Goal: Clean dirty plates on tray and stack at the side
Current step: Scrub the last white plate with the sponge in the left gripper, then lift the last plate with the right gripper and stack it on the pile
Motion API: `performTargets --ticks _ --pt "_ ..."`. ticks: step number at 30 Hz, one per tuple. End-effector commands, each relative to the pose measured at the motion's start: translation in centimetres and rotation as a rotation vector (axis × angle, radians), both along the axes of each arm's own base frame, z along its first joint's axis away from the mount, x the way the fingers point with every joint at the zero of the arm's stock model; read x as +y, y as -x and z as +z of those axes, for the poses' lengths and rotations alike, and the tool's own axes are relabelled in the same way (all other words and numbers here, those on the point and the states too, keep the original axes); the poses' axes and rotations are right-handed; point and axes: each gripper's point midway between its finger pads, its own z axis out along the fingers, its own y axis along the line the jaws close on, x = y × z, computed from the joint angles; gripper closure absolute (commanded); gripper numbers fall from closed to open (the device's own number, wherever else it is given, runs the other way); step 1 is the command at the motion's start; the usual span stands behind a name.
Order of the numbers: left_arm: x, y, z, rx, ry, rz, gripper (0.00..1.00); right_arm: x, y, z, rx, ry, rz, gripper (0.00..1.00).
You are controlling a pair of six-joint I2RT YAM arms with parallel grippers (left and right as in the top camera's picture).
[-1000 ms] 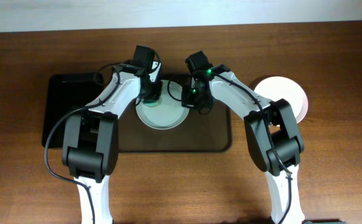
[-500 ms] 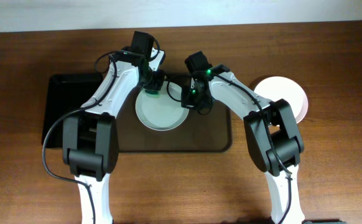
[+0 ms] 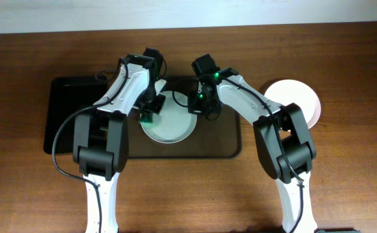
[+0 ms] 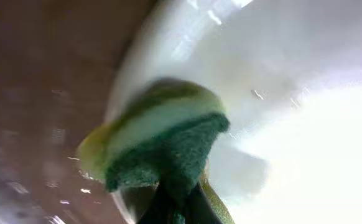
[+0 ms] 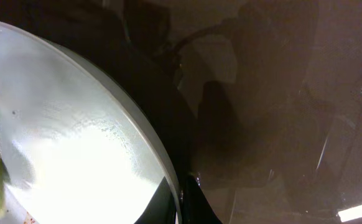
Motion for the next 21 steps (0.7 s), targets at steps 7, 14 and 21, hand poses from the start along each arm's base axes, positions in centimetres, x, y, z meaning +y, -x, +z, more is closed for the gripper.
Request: performTargets --ticks 7,14,21 --pt "-5.6 1.0 -1.7 0.071 0.381 -0.189 0.99 -1.9 0.3 -2.5 0.038 0.081 -0.052 0.96" --pt "0.1 -5.7 -4.5 -0.190 0.037 0.124 0.99 -1.9 0.4 -2.5 0.038 0.081 -0.051 0.96" --pt "1.2 -8.3 0.8 -0.291 -0.082 0.235 0.99 -1.8 0.3 -2.5 0.036 0.080 -0.051 0.96"
